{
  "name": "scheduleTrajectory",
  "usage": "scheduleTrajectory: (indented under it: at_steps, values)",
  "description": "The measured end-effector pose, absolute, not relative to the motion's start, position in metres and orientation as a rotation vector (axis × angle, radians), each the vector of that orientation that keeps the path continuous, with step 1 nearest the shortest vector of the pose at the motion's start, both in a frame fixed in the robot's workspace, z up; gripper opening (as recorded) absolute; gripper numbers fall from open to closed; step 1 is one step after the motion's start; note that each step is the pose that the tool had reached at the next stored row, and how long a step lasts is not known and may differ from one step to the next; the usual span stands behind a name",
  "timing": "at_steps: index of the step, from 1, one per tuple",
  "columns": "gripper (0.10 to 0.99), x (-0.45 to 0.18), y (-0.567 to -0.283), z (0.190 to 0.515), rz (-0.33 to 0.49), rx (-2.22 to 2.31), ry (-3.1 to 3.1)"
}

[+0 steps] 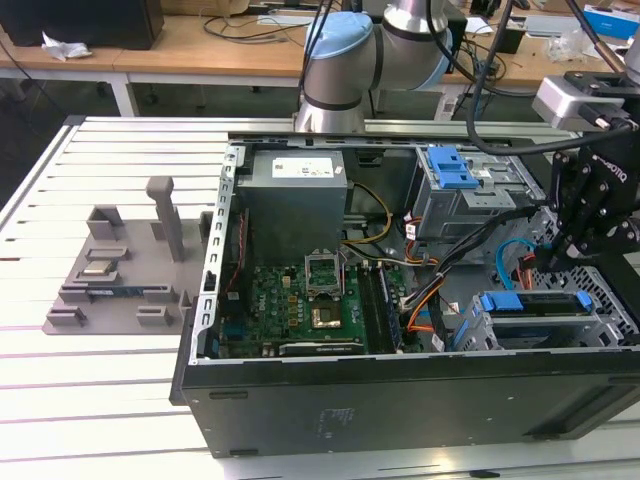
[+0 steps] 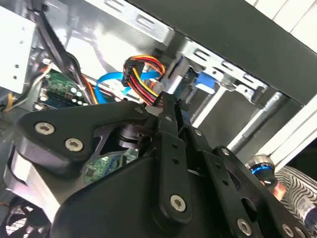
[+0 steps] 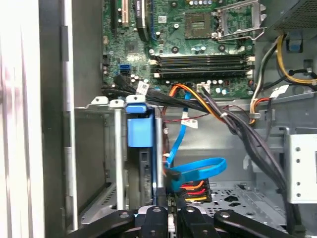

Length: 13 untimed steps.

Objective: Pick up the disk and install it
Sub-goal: 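Insert the first disk wire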

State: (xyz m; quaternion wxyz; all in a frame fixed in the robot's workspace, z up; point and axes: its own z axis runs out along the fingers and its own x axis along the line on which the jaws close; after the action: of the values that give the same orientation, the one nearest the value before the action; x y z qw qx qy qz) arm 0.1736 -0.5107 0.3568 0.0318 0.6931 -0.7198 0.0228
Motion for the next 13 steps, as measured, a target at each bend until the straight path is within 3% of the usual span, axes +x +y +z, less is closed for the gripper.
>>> scheduleTrajectory:
  at_steps: [13]
  values:
    - [0.165, 0.179, -0.523, 0.344, 0.076, 2.131, -2.214]
